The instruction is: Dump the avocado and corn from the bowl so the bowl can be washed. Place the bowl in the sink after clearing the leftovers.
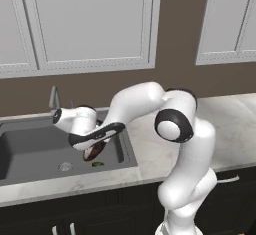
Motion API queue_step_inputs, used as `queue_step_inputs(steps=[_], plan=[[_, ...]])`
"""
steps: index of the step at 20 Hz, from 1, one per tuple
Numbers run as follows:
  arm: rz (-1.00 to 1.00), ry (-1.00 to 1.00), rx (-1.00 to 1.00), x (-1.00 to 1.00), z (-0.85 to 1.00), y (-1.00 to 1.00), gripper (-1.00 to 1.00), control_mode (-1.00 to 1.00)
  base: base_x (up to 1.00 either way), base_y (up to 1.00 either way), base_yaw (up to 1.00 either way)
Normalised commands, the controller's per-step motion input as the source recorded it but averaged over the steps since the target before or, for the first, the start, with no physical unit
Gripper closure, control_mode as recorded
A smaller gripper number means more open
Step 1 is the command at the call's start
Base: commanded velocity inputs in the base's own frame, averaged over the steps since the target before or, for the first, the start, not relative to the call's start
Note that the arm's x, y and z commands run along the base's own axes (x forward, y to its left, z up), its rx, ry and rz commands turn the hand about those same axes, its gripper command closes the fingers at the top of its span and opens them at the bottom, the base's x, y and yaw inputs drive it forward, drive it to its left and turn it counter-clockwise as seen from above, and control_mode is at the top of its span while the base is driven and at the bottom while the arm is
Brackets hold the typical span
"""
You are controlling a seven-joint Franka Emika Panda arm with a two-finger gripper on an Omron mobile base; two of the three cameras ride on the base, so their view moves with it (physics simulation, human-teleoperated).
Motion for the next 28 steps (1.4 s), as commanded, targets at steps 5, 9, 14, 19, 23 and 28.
queue_step_inputs(steps=[5, 9, 14, 19, 23, 28], plan=[[0.00, -0.02, 0.40, -0.30, -0.02, 0.02, 1.00, -1.00, 0.00, 0.00, 0.00], [0.00, -0.01, 0.42, -0.21, -0.02, 0.03, 1.00, -1.00, 0.00, 0.00, 0.00], [0.00, 0.00, 0.30, -0.04, 0.00, 0.12, 1.00, -1.00, 0.00, 0.00, 0.00], [0.00, 0.08, 0.08, 0.00, 0.00, 0.06, 1.00, -1.00, 0.00, 0.00, 0.00], [0.00, 0.01, 0.00, 0.00, 0.00, 0.17, 1.00, -1.00, 0.00, 0.00, 0.00], [0.00, 0.00, 0.00, 0.00, -0.02, 0.38, 1.00, -1.00, 0.00, 0.00, 0.00]])
